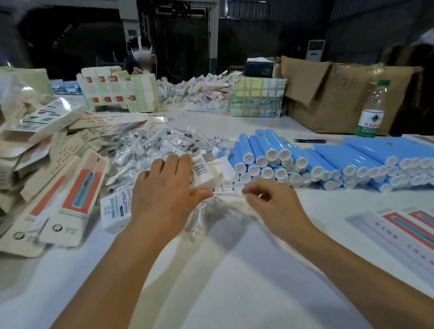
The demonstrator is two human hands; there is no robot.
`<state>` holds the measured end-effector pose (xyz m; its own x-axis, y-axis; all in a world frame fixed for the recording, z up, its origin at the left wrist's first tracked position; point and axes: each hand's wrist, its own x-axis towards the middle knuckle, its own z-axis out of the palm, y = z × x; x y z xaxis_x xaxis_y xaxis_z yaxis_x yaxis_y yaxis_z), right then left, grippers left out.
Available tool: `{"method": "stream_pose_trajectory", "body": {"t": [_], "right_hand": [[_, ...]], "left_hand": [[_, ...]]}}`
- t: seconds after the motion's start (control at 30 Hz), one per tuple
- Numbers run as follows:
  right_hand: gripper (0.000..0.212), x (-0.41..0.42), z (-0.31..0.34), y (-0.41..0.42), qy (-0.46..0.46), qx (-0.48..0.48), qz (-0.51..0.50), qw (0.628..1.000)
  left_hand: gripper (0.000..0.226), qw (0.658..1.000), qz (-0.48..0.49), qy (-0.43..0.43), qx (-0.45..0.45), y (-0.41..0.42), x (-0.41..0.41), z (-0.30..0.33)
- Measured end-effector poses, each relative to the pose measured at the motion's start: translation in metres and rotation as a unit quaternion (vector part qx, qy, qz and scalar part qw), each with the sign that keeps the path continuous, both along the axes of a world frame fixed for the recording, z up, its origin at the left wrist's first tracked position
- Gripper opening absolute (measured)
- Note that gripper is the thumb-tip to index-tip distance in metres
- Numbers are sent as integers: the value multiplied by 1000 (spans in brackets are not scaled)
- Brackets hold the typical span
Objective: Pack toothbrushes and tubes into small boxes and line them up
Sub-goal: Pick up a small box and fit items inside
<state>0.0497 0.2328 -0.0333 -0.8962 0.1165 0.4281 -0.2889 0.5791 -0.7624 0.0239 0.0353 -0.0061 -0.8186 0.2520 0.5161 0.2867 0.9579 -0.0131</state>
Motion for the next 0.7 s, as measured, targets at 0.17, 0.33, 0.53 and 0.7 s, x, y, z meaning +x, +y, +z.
{"method": "stream_pose_trajectory", "body": {"t": [0.17, 0.33, 0.53, 0.7], "right_hand": [[31, -11, -12, -22, -99, 409, -15, 907], [22, -7, -2, -18, -93, 445, -77, 888], [15, 15, 32, 17, 97, 234, -164, 953], [11, 21, 31, 13, 175, 297, -86, 935]], "left_hand": [[76, 1000, -10, 4, -16, 0, -1, -6], [74, 999, -32, 10, -6, 1, 1, -8], [71, 999, -27, 14, 13, 2, 0, -10], [74, 999, -30, 20, 11, 6, 4, -9]]}}
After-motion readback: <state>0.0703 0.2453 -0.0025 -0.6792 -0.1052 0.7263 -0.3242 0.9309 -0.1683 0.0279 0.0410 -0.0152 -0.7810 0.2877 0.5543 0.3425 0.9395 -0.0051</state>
